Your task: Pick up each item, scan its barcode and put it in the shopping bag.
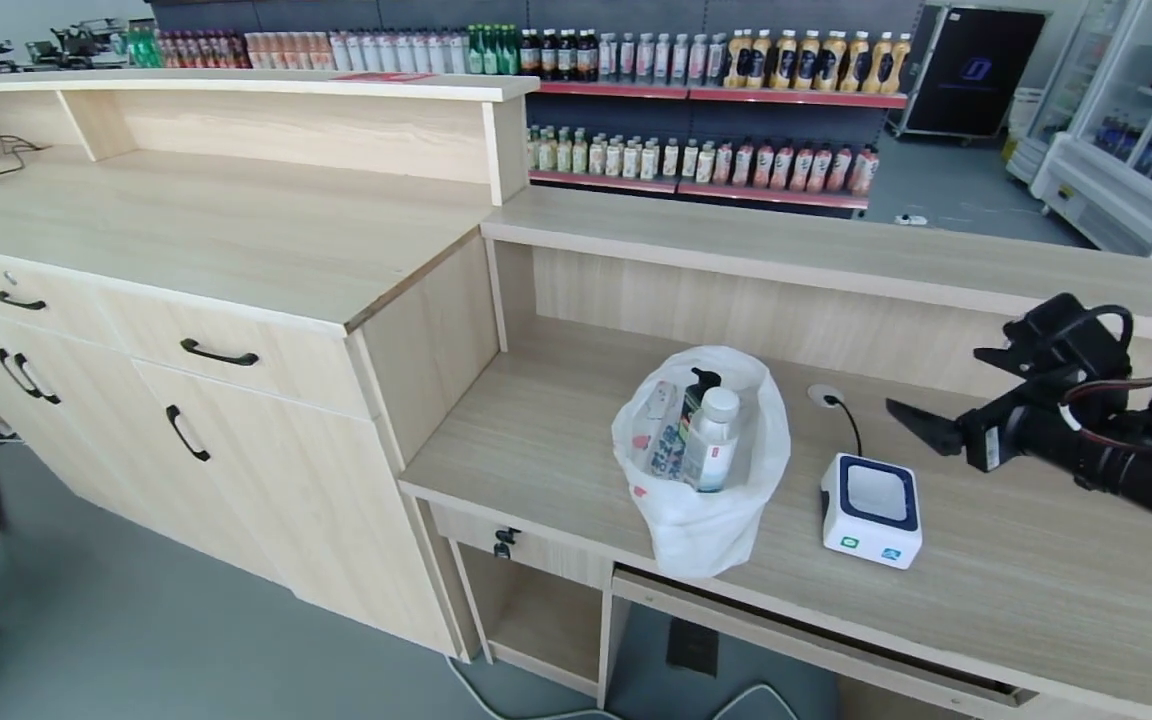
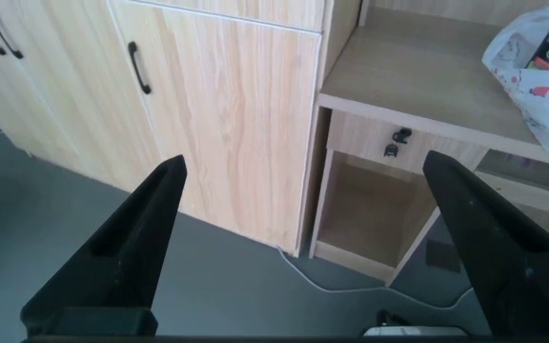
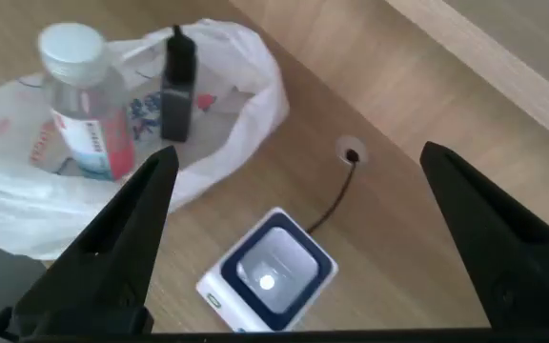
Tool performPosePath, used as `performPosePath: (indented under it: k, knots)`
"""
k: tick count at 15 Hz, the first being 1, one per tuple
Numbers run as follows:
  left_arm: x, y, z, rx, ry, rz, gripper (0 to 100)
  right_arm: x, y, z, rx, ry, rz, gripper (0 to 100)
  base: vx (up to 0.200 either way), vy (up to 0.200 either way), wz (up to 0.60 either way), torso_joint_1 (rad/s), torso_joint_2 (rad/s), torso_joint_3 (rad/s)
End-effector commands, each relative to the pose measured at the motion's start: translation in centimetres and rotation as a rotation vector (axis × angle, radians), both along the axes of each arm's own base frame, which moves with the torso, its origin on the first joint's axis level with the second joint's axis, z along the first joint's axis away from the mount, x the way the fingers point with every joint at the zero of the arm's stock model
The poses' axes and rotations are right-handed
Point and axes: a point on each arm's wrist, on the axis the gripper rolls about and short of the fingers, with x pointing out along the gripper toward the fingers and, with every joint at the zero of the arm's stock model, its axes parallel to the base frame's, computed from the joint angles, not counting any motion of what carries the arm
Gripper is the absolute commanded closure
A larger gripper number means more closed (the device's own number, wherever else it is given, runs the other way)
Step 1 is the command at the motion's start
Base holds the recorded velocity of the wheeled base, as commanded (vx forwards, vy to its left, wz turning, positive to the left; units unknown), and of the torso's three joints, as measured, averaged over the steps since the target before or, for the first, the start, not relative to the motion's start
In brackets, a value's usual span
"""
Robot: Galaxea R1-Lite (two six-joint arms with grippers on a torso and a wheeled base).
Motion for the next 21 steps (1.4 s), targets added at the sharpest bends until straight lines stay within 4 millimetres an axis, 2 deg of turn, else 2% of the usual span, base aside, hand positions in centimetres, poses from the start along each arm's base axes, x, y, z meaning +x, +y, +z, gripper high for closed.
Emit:
performPosePath:
  k: [1, 3, 8, 9, 11, 14, 15, 17, 20, 21]
  knots:
    - [0.0, 0.0, 0.0, 0.0, -0.001, 0.001, 0, -2.5, -2.2, 4.0, 0.028, -0.128, -0.106, 0, 0.0, 0.0, -0.6, 0.022, 0.01, 0.002]
    - [0.0, 0.0, 0.0, 0.0, -0.001, 0.001, 0, -3.9, -3.3, 5.8, 0.093, -0.183, -0.159, 0, 0.0, 0.0, -0.6, 0.005, 0.0, 0.005]
    - [0.0, 0.0, 0.0, 0.0, -0.001, 0.001, 0, -8.0, -3.3, 7.2, 0.19, -0.157, -0.349, 0, 0.0, 0.0, -0.6, 0.002, 0.0, 0.0]
    - [0.0, 0.0, 0.0, 0.0, -0.001, 0.001, 0, -9.3, -2.9, 6.6, 0.253, -0.134, -0.356, 0, 0.0, 0.0, 0.0, 0.0, 0.0, 0.0]
    - [0.0, 0.0, 0.0, 0.0, -0.001, 0.001, 0, -12.8, -2.1, 3.4, 0.379, -0.059, -0.375, 0, 0.0, 0.0, 0.0, 0.0, 0.0, 0.0]
    - [0.0, 0.0, 0.0, 0.0, -0.001, 0.001, 0, -18.6, -0.2, -0.9, 0.385, -0.009, -0.316, 0, 0.0, 0.0, 0.0, 0.0, 0.0, 0.0]
    - [0.0, 0.0, 0.0, 0.0, -0.001, 0.001, 0, -21.5, 0.2, -3.4, 0.384, -0.02, -0.316, 0, 0.0, 0.0, 0.0, 0.0, 0.0, 0.0]
    - [0.0, 0.0, 0.0, 0.0, -0.001, 0.001, 0, -24.2, 0.6, -4.6, 0.405, -0.031, -0.319, 0, 0.0, 0.0, 0.0, 0.0, 0.0, 0.0]
    - [0.0, 0.0, 0.0, 0.0, -0.001, 0.001, 0, -26.8, 0.8, -6.2, 0.431, -0.033, -0.296, 0, 0.0, 0.0, 0.0, 0.0, 0.0, 0.0]
    - [0.0, 0.0, 0.0, 0.0, -0.001, 0.001, 0, -28.2, 0.8, -7.6, 0.432, -0.035, -0.283, 0, 0.0, 0.0, 0.0, 0.0, 0.0, 0.0]
